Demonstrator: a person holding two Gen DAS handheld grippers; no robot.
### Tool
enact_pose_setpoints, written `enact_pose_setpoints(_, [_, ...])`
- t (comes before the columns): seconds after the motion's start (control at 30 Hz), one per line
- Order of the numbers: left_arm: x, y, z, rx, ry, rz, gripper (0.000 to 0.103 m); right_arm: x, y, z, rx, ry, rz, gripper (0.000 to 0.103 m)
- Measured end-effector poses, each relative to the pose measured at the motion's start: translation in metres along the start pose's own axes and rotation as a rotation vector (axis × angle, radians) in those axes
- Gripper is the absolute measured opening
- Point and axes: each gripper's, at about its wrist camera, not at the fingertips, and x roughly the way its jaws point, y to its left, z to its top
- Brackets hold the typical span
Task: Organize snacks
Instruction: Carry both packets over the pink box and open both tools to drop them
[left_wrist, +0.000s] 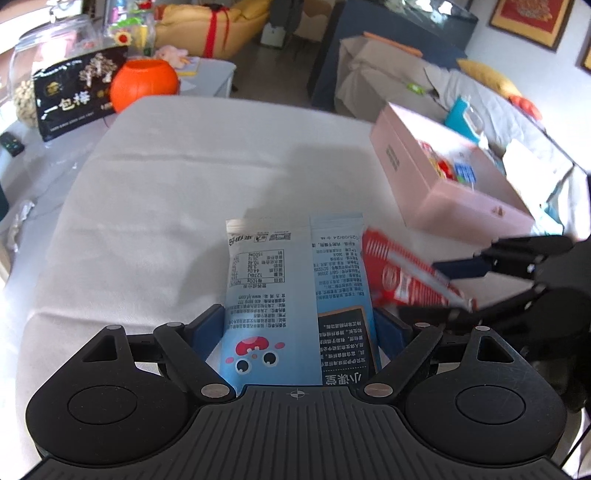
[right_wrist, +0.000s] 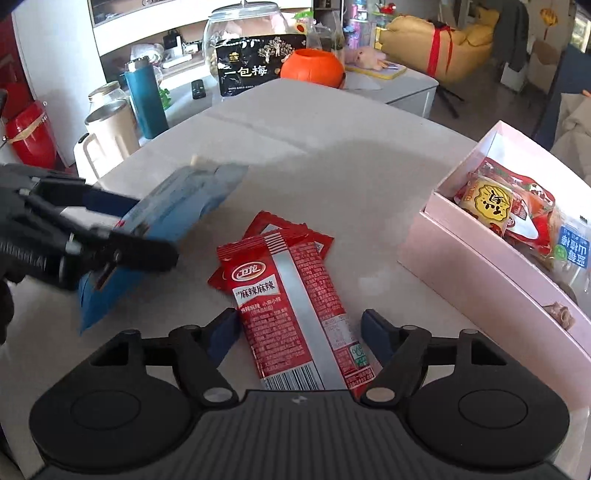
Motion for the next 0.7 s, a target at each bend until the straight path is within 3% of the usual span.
enact_pose_setpoints(0.07, [0.0, -0.007, -0.001, 0.032, 0.007, 0.008, 0.09, -0.006, 0.003, 0.0, -0.007, -0.008, -0.012, 0.051])
enact_pose_setpoints(0.2, [-0.001, -0.019, 0.002, 0.049, 0.004, -0.023, 0.09, -0.039, 0.0, -0.004, 0.014, -0.083, -0.032, 0.048])
enact_pose_setpoints(0.43, [-0.008, -0.05, 0.025, 0.121, -0.048, -0.081, 0.089, -0.109, -0.053, 0.004, 0.211, -0.275, -0.021, 0.047])
enact_pose_setpoints(0.63, [-0.018, -0.106, 0.096, 0.237, -0.237, -0.176, 0.09, -0.152, -0.099, 0.022, 0.274, -0.422, -0.164, 0.047])
enact_pose_setpoints(0.7, [-0.01, -0.127, 0.122, 0.242, -0.298, -0.244, 0.09, -0.159, -0.113, 0.029, 0.294, -0.452, -0.21, 0.047])
